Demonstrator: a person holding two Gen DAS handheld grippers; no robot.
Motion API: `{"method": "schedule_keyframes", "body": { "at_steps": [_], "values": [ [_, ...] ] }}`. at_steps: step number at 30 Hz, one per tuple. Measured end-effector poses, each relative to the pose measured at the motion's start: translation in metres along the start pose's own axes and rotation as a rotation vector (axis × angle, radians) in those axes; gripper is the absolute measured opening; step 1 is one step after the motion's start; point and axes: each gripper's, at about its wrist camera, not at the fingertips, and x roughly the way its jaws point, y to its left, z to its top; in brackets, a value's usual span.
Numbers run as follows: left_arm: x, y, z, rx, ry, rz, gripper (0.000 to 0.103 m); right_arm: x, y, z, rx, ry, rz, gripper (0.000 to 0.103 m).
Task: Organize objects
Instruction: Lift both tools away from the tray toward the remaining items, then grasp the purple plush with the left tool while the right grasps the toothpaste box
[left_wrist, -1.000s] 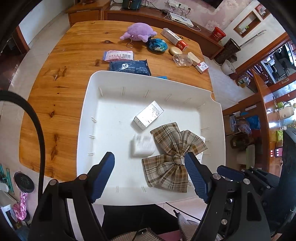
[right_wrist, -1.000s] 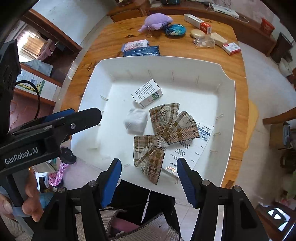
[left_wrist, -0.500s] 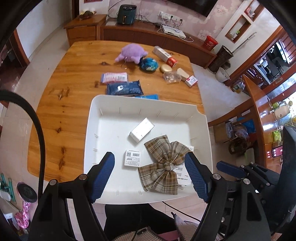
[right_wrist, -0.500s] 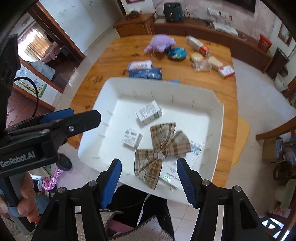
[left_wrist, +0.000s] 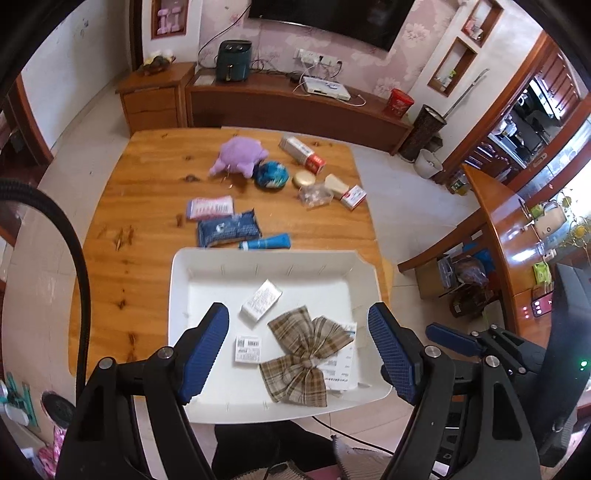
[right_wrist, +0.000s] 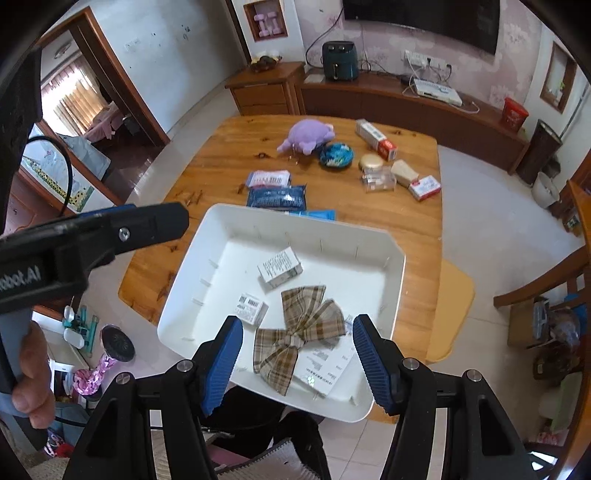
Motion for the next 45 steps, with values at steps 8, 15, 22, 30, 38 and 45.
{"method": "schedule_keyframes", "body": {
  "at_steps": [8, 15, 22, 30, 38, 45],
  "values": [
    [-0.011, 0.001, 0.055, 0.015, -0.030, -0.033, 0.081, -0.018, -0.012, 0.052, -0.004, -0.078, -0.057, 0.063],
    [-0.014, 0.003, 0.114, 0.047, -0.087, -0.041, 0.082, -0.030, -0.030, 0.115, 0.014, -0.149, -0.129, 0.063],
    [0.014, 0.015, 0.174, 0.055, -0.079, -0.050, 0.088, -0.018, -0.058, 0.188, 0.060, -0.175, -0.175, 0.063],
    [0.093, 0.031, 0.231, 0.051, 0.006, -0.043, 0.095, 0.041, -0.101, 0.255, 0.136, -0.133, -0.202, 0.063],
    [0.194, 0.068, 0.262, -0.041, 0.097, -0.048, 0.095, 0.142, -0.132, 0.296, 0.149, -0.055, -0.219, 0.063],
    [0.272, 0.095, 0.263, -0.054, 0.144, 0.015, 0.101, 0.232, -0.155, 0.303, 0.180, 0.036, -0.214, 0.063]
  ]
}}
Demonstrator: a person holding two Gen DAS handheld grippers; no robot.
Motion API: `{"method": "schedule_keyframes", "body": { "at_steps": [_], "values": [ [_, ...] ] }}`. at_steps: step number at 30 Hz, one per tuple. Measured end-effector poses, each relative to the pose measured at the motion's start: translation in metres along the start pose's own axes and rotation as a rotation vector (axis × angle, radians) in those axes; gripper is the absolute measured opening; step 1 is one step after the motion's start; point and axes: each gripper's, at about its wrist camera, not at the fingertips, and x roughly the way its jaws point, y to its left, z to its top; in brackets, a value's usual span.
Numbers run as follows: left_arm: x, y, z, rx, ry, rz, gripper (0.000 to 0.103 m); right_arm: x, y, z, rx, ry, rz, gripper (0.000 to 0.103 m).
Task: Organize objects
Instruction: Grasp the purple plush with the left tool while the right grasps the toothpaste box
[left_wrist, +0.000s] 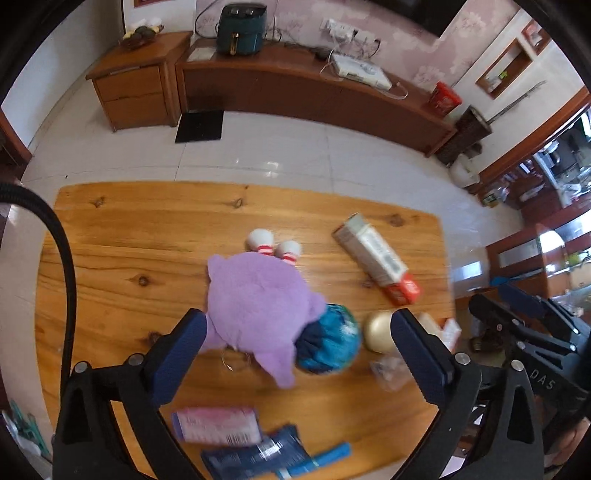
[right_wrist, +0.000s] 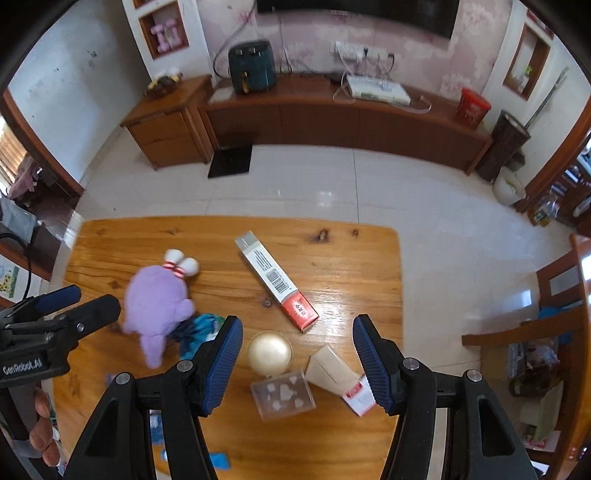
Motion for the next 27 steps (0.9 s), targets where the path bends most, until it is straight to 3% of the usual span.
{"method": "schedule_keyframes", "body": {
  "at_steps": [8, 16, 23, 27],
  "values": [
    [0.045, 0.017, -0.004, -0.015, 0.022, 0.026, 0.103, 0.064, 0.005, 0.008, -0.041, 0.040, 0.019, 0.063],
    [0.068, 0.027, -0.007, -0.034, 0.060, 0.031, 0.102, 0.099, 0.014, 0.007, -0.073, 0.074, -0.001, 0.063],
    [0.076, 0.036, -0.010, -0.088, 0.085, 0.015, 0.102, 0.112, 0.012, 0.001, -0.050, 0.125, 0.007, 0.032],
    [0.079, 0.041, -0.012, -0.145, 0.097, 0.010, 0.102, 0.114, 0.011, -0.004, -0.027, 0.137, 0.001, 0.026]
  ]
}}
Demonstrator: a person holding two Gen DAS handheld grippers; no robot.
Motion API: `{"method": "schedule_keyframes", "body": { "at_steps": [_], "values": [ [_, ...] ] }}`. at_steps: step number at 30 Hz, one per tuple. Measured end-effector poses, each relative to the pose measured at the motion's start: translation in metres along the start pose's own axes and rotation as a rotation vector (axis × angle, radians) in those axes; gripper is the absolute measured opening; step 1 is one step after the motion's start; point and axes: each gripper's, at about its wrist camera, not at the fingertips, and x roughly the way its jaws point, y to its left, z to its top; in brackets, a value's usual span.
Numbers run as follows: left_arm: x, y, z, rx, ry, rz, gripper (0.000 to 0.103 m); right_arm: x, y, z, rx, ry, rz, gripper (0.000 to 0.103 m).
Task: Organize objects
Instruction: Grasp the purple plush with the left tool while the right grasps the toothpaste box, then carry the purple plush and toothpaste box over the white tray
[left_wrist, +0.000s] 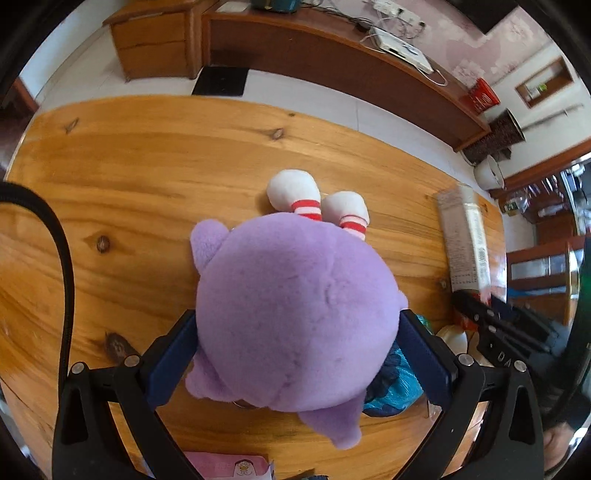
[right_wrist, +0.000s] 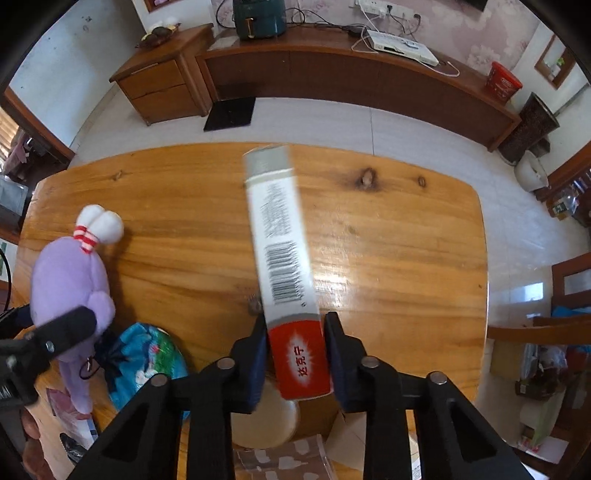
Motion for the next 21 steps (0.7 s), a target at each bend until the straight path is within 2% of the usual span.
{"method": "schedule_keyframes", "body": {
  "at_steps": [9, 12, 17, 21],
  "values": [
    [-0.011, 0.005, -0.004, -0.029, -0.070, 0.013, 0.080, -0.032, 0.004, -0.009, -0.019, -0.077, 0.004, 0.026],
    [-0.019, 0.011, -0.008, -0.042, -0.091, 0.001, 0.078, -0.051, 0.002, -0.015, -0.013, -0.103, 0.012, 0.026],
    [-0.058, 0.015, -0.022, -0.039, -0.126, -0.047, 0.078, -0.094, 0.000, -0.038, -0.021, -0.135, 0.050, 0.026],
    [-0.090, 0.007, -0.043, -0.009, -0.112, -0.080, 0.078, -0.126, -0.005, -0.061, -0.001, -0.136, 0.099, 0.026]
  ]
}}
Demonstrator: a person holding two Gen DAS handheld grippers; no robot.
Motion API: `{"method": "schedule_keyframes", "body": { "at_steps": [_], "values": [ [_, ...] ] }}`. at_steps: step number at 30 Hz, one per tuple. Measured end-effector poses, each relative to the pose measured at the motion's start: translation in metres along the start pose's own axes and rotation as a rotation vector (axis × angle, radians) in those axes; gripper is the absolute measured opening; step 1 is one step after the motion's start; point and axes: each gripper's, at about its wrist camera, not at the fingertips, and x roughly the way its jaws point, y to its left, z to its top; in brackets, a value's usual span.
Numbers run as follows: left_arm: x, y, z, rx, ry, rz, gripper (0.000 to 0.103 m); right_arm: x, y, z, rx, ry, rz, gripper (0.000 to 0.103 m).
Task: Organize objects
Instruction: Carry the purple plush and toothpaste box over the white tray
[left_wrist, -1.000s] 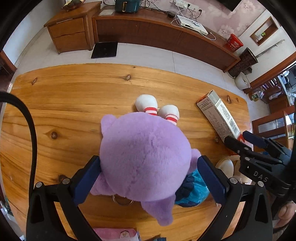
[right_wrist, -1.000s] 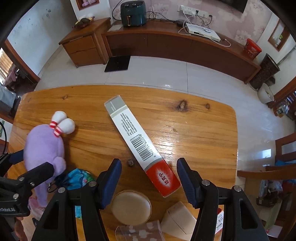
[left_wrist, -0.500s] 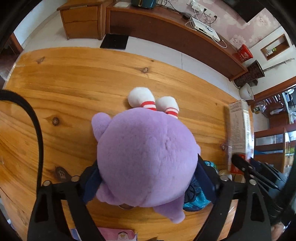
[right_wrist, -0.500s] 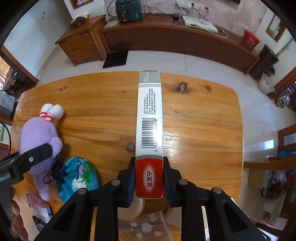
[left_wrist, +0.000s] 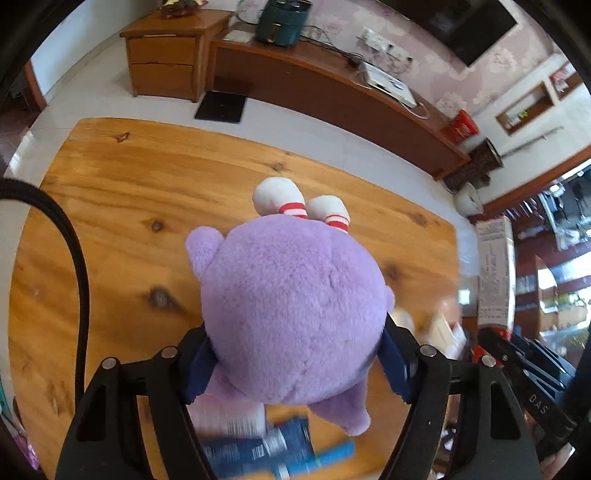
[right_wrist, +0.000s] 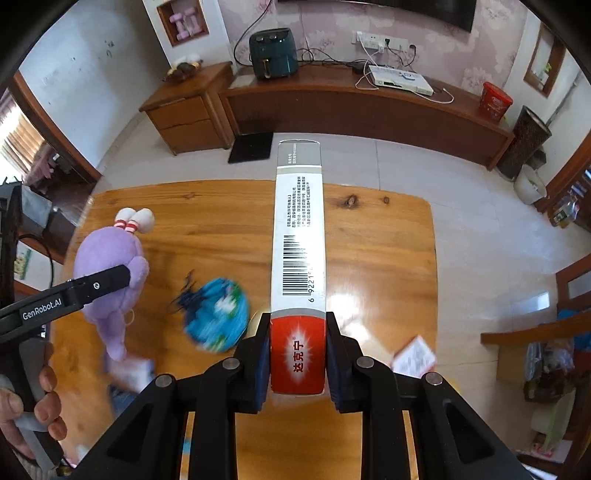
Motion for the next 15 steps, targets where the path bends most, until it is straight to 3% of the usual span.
{"method": "schedule_keyframes", "body": {
  "at_steps": [7, 15],
  "values": [
    [-0.075, -0.029, -0.049, 0.086, -0.013, 0.000, 0.078, -0.073, 0.018, -0.051, -0.009, -0.013, 0.067, 0.026],
    [-0.142, -0.038, -0.105, 0.112, -0.037, -0.022, 0.078, -0.150, 0.049, -0.122, -0.068, -0.018, 0.125, 0.026]
  ]
}}
